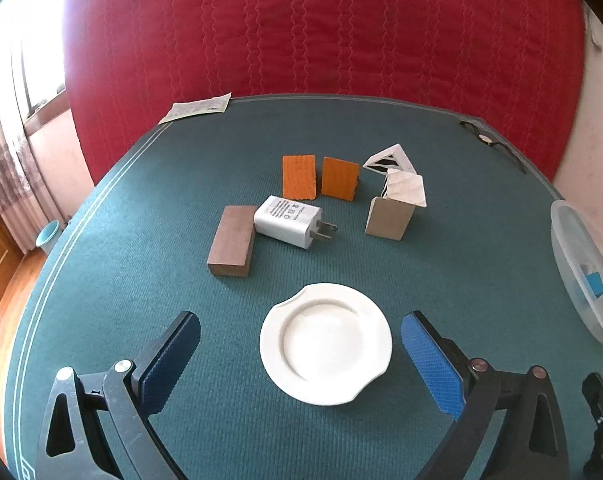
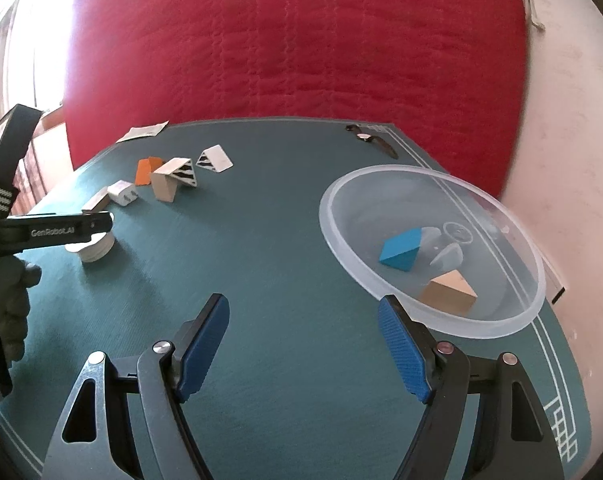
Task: Organize rigid objects
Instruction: 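Move the left gripper to the white plate and close on its rim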
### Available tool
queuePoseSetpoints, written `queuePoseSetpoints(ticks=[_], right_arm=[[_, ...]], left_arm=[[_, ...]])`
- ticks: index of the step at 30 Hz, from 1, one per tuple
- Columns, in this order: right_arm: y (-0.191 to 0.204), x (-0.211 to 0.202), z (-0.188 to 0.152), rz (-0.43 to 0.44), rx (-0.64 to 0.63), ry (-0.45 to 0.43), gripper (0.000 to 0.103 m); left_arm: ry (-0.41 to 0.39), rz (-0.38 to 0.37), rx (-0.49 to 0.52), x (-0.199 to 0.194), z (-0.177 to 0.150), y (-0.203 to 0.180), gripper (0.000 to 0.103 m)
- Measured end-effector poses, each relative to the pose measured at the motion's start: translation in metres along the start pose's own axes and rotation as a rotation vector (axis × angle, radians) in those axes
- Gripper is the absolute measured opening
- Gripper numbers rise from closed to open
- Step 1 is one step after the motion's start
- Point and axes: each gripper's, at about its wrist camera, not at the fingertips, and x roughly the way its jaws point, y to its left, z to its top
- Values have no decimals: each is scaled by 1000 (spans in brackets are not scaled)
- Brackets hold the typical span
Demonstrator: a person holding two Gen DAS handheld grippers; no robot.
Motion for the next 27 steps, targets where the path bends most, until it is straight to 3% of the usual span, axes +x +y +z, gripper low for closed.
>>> queuePoseSetpoints(ticks=[5, 6, 9, 12, 15, 17, 27], right_arm=[[5, 0, -1, 12, -3, 9, 78], [6, 0, -1, 14, -2, 11, 78], [8, 1, -1, 19, 0, 17, 78], [10, 3, -1, 25, -2, 30, 78], [12, 7, 1, 42, -1, 45, 78], [13, 8, 2, 54, 2, 53, 78], [21, 27, 40, 156, 93, 87, 78]], left_arm=[[30, 20, -3, 11, 0, 1, 102], [35, 51, -50, 13, 0, 3, 102], [42, 44, -61, 15, 0, 6, 102], [70, 29, -55, 21, -1, 4, 86], [72, 24, -39, 22, -1, 2, 79], [65, 14, -21, 20, -1, -1, 70], [41, -19, -10, 11, -1, 8, 69]])
